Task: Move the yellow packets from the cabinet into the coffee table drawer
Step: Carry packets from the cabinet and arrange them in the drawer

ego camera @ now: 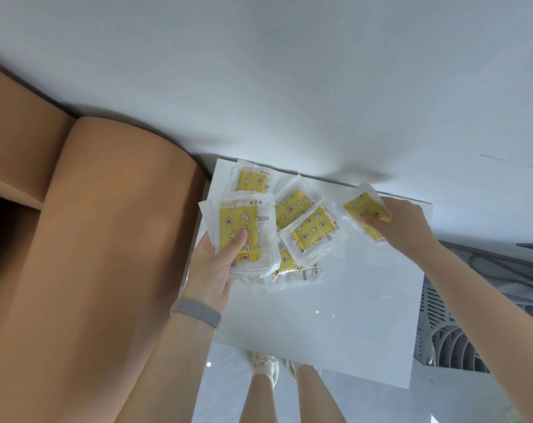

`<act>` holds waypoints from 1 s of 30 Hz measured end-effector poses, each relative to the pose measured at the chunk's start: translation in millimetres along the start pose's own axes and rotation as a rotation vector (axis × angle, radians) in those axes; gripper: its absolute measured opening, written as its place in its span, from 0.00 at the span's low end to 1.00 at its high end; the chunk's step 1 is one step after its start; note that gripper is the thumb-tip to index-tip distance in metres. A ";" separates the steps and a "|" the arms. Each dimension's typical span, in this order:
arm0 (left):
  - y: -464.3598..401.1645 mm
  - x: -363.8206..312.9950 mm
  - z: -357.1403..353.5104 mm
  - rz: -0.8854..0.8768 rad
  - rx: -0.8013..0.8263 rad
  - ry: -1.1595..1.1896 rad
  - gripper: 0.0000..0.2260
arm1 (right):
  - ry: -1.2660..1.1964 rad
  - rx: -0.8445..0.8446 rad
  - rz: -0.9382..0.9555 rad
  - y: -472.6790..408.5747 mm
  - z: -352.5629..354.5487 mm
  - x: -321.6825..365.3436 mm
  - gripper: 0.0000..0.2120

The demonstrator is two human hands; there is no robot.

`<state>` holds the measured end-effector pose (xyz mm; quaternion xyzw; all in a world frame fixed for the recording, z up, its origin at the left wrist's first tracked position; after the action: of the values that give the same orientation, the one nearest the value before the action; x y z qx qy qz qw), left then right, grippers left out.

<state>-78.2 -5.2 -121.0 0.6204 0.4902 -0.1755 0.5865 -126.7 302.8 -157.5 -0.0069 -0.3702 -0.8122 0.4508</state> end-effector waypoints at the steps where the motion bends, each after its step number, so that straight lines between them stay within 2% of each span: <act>1: 0.2 1.1 0.3 -0.001 -0.002 -0.002 0.21 | -0.042 0.050 0.012 4.0 2.4 7.0 0.07; 3: 1.1 3.0 0.5 -0.004 -0.011 -0.005 0.22 | -0.034 0.191 0.038 8.6 -1.2 21.0 0.07; 5: 1.8 5.0 -0.1 0.000 -0.022 0.001 0.22 | 0.115 0.261 0.097 11.4 -10.9 35.8 0.10; 9: 3.0 8.0 -1.0 0.007 -0.015 0.004 0.20 | 0.563 0.190 0.378 14.0 -44.5 55.7 0.14; 13: 2.7 7.4 0.9 0.010 -0.017 0.011 0.20 | 0.742 0.188 0.471 16.6 -67.8 59.6 0.14; 17: 2.3 11.3 0.9 0.010 -0.046 0.022 0.20 | 0.761 0.180 0.473 16.0 -78.0 48.4 0.10; 21: 6.9 19.2 -3.4 0.036 -0.060 0.027 0.20 | 0.668 0.031 0.544 17.3 -80.1 38.7 0.09; 27: 10.5 26.6 -4.5 0.040 -0.066 0.023 0.20 | 0.651 -0.062 0.560 22.2 -74.8 36.3 0.11; 30: 12.6 26.3 -3.4 0.036 -0.073 0.026 0.21 | 0.652 -0.006 0.506 27.7 -69.6 35.8 0.11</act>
<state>-57.1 10.5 -133.9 0.6095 0.4929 -0.1388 0.6052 -105.0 225.6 -179.2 0.1585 -0.1923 -0.6367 0.7297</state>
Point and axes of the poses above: each hand's wrist, its own y-axis away from the middle knuckle, its own z-axis out of the back of the hand, x = y × z, the point moved 4 cm from there along -y, towards the middle knuckle, and after that the axes turned 15 degrees about -z, right-handed, at the moved point
